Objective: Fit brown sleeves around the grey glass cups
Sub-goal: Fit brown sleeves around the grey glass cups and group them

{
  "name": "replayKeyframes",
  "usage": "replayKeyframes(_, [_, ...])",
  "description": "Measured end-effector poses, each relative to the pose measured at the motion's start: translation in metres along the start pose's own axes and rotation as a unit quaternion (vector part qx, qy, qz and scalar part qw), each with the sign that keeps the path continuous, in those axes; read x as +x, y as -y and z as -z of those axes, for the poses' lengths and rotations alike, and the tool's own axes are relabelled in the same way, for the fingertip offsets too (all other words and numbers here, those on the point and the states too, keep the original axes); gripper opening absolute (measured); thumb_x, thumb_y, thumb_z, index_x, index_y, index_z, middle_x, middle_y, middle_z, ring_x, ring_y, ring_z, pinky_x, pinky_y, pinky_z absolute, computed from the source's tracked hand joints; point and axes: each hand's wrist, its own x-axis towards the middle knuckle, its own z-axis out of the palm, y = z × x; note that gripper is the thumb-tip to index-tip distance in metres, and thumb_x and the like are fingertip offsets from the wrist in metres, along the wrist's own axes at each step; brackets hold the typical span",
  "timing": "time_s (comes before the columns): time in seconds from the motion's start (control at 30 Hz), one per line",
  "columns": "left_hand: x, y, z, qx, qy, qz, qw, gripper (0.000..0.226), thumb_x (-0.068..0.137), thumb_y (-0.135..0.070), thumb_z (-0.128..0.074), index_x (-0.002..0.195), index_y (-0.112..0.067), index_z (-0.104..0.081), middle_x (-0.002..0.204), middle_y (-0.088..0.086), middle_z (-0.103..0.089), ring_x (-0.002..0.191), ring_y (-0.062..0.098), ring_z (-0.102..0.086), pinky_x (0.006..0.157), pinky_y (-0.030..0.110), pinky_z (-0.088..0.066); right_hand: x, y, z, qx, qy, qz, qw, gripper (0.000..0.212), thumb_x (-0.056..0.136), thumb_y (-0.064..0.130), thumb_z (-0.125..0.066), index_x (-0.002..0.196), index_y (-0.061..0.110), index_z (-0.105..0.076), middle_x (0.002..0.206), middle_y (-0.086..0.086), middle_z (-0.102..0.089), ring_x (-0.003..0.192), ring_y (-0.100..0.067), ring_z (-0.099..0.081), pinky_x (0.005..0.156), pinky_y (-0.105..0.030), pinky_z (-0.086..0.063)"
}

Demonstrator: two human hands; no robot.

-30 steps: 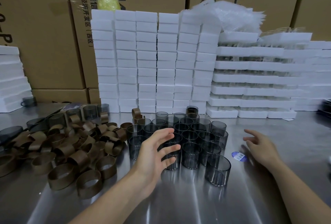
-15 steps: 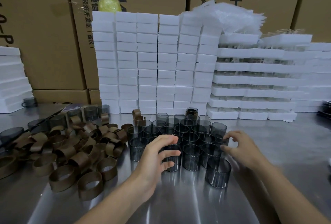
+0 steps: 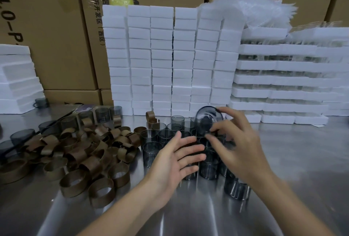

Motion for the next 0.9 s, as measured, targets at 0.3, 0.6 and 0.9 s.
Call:
replayKeyframes(0.3, [0.002, -0.010, 0.003, -0.128, 0.039, 0.030, 0.991, 0.063, 0.090, -0.066, -0.068, 0.122, -0.014, -0.084, 0.136, 0.011, -0.075, 0.111, 0.018, -0.077, 0.112, 0.039, -0.050, -0.009, 0.032, -0.026, 0.079, -0.037, 0.053, 0.995, 0.047, 0.090, 0.002, -0.075, 0.129, 0.027, -0.063, 0.155, 0.013, -0.056, 0.139, -0.008, -0.058, 0.105, -0.017, -0.047])
replayKeyframes(0.6, [-0.002, -0.012, 0.001, -0.131, 0.049, 0.065, 0.988, 0.084, 0.084, -0.079, -0.069, 0.127, -0.007, -0.080, 0.124, 0.007, -0.078, 0.098, 0.018, -0.077, 0.092, 0.034, -0.056, -0.015, 0.040, -0.030, 0.122, -0.053, -0.051, 0.990, 0.068, 0.089, 0.026, -0.075, 0.149, 0.045, -0.053, 0.134, 0.018, -0.065, 0.118, -0.016, -0.067, 0.099, -0.017, -0.048])
replayKeyframes(0.9, [-0.003, -0.016, 0.005, 0.125, -0.051, -0.278, 0.951, 0.050, 0.077, -0.036, -0.094, 0.125, -0.029, -0.079, 0.122, -0.002, -0.081, 0.118, 0.016, -0.075, 0.091, 0.024, -0.061, -0.013, 0.041, -0.032, 0.087, -0.027, -0.093, 0.991, 0.065, 0.089, 0.044, -0.079, 0.145, 0.057, -0.048, 0.136, 0.027, -0.064, 0.129, -0.006, -0.063, 0.105, -0.020, -0.049])
